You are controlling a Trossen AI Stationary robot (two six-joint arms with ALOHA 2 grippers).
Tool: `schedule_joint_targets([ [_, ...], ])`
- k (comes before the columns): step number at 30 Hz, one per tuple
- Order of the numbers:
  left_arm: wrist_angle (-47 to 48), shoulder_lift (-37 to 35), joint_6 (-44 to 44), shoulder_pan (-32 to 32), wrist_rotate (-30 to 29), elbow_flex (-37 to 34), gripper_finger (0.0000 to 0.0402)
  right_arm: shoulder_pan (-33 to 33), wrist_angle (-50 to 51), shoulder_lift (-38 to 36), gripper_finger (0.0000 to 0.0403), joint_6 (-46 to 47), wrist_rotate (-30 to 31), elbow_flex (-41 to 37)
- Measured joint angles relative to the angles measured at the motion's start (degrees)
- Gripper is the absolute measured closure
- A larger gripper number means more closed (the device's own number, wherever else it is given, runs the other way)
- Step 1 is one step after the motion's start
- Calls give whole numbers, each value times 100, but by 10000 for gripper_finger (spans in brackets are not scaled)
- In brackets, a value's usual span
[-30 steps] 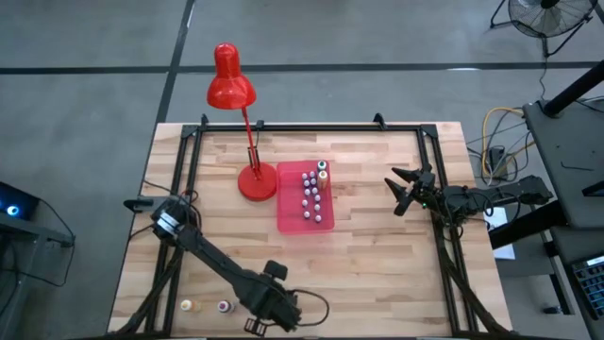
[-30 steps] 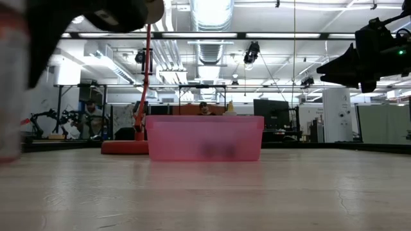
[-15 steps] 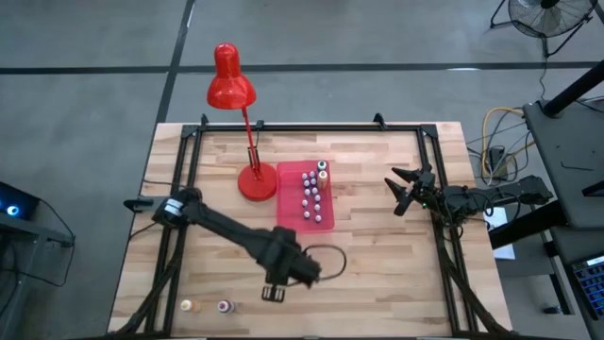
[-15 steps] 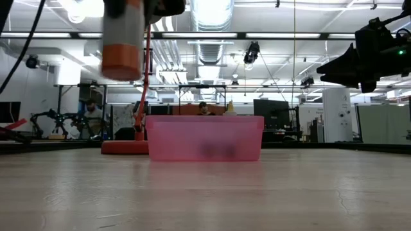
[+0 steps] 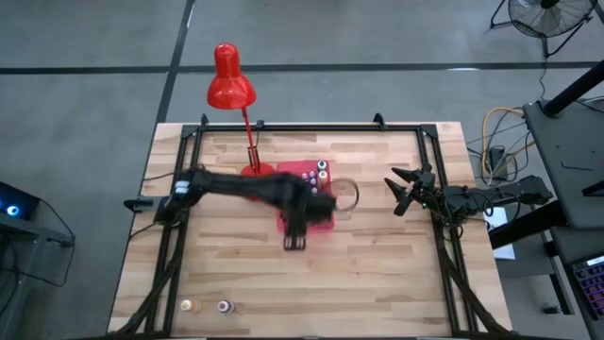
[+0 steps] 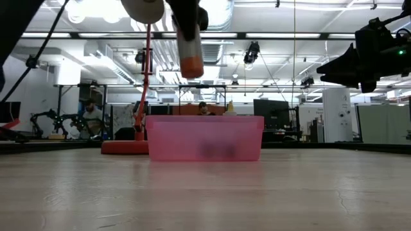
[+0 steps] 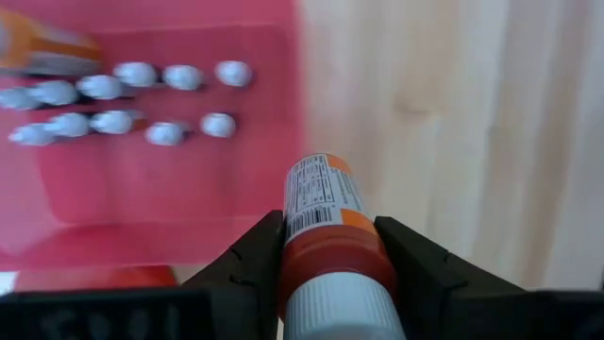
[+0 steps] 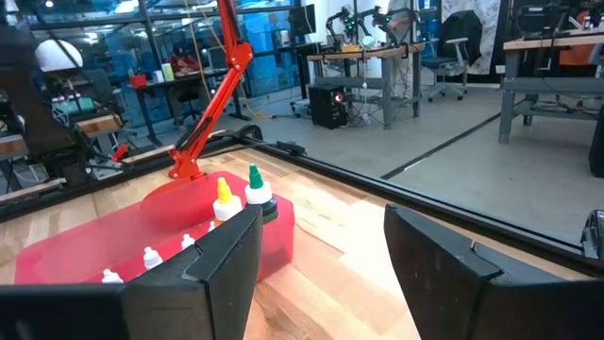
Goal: Pick & Place food coloring
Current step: Put the big orange food coloring bottle into the bin
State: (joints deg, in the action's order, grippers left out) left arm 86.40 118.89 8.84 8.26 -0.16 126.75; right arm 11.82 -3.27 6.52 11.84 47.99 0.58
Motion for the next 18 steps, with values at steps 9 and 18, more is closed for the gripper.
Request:
schedule_joint_targets([
  [9,-521,101,-89,-939,4,-8,285,2,-1,0,188,0,1,1],
  [18,-1277,417,-91,-1413,31,1,285,2,0,0,188,2,0,1],
])
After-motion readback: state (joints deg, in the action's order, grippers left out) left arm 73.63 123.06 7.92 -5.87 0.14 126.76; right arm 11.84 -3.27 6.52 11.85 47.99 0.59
